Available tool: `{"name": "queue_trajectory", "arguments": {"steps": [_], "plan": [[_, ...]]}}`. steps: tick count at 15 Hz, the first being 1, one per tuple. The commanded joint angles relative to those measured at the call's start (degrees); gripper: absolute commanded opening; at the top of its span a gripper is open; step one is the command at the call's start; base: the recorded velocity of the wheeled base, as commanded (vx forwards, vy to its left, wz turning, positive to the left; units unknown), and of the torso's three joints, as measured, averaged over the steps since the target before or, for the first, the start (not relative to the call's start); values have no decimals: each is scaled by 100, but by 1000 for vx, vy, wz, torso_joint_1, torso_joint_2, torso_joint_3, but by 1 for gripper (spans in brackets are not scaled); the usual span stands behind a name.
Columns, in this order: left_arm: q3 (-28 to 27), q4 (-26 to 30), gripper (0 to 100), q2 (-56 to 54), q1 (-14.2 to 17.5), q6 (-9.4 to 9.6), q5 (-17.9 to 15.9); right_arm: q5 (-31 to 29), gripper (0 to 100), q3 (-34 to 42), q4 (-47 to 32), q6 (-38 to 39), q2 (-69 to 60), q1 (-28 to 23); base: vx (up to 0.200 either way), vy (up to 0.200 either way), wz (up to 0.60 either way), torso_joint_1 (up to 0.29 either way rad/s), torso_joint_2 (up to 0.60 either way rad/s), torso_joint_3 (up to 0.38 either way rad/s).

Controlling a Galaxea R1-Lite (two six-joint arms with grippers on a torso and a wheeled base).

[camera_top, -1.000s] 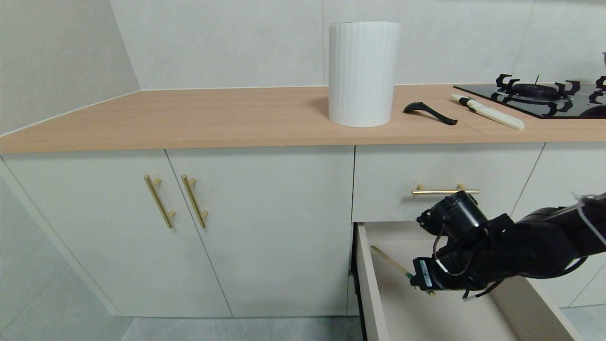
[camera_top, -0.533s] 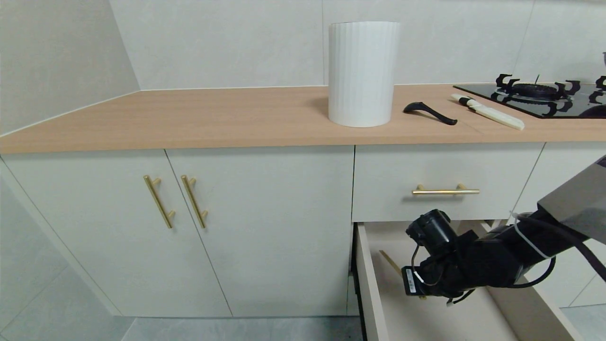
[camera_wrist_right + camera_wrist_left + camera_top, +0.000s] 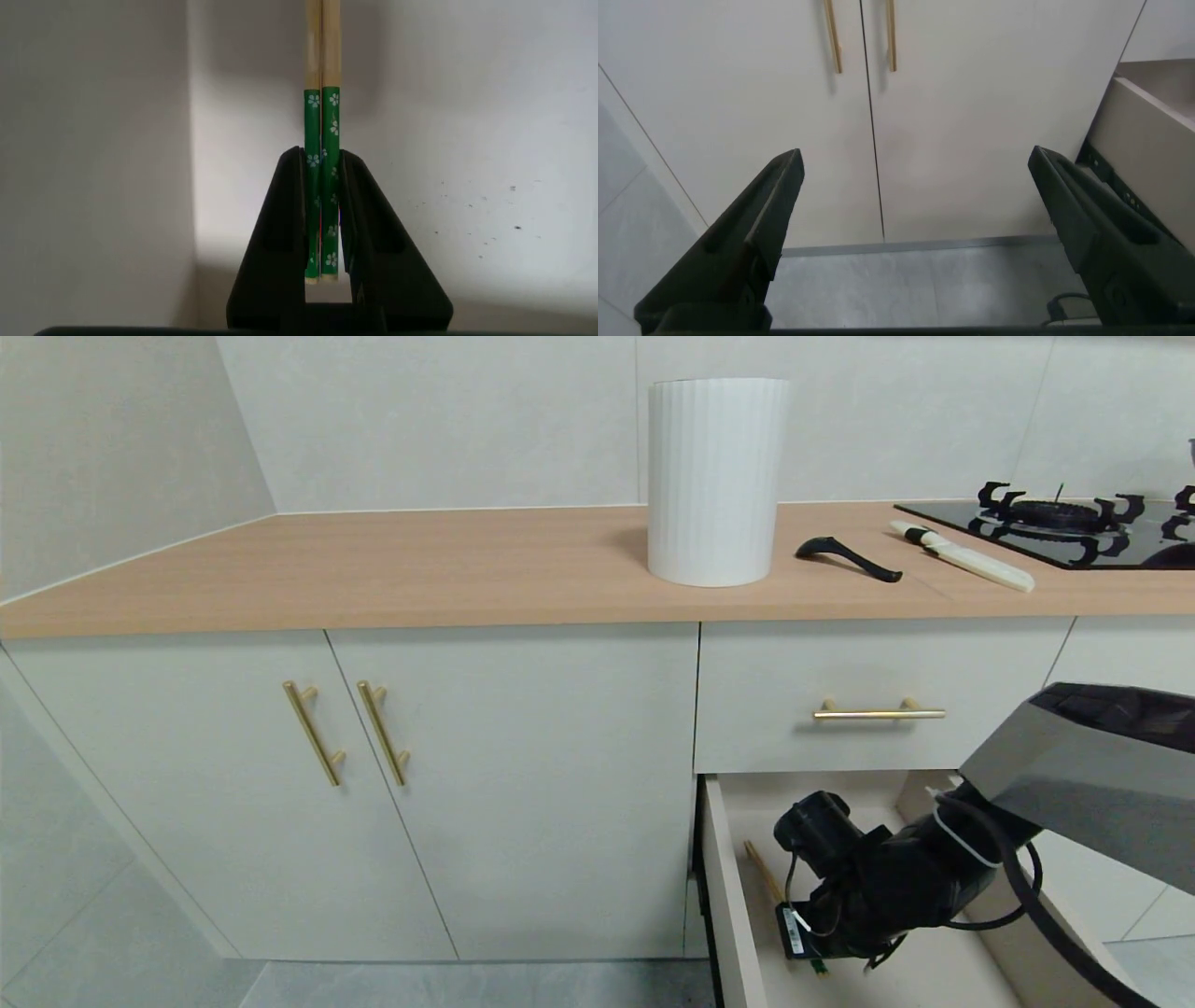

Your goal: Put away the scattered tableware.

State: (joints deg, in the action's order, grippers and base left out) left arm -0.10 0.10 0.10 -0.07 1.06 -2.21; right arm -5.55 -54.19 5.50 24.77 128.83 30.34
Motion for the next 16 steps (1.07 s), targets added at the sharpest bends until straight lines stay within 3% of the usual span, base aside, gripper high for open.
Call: {"name": "queue_trajectory", "arguments": {"steps": [1,13,14,16], "plan": [[1,-1,100,-1,-1,-1,1,-78,0,-13,-5,1,257,7,0,0,0,0,0,0],[1,-1,100,8,-1,-1,1,-254,0,-4,-5,1,318,16,0,0,0,0,0,0],[1,-1,100,-1,-1,-1,1,-254,100,-4,-5,1,318,16,0,0,0,0,0,0],[1,-1,100,-1,7,-1,1,-254,100,-4,-5,1,318,16,0,0,0,0,0,0]]}}
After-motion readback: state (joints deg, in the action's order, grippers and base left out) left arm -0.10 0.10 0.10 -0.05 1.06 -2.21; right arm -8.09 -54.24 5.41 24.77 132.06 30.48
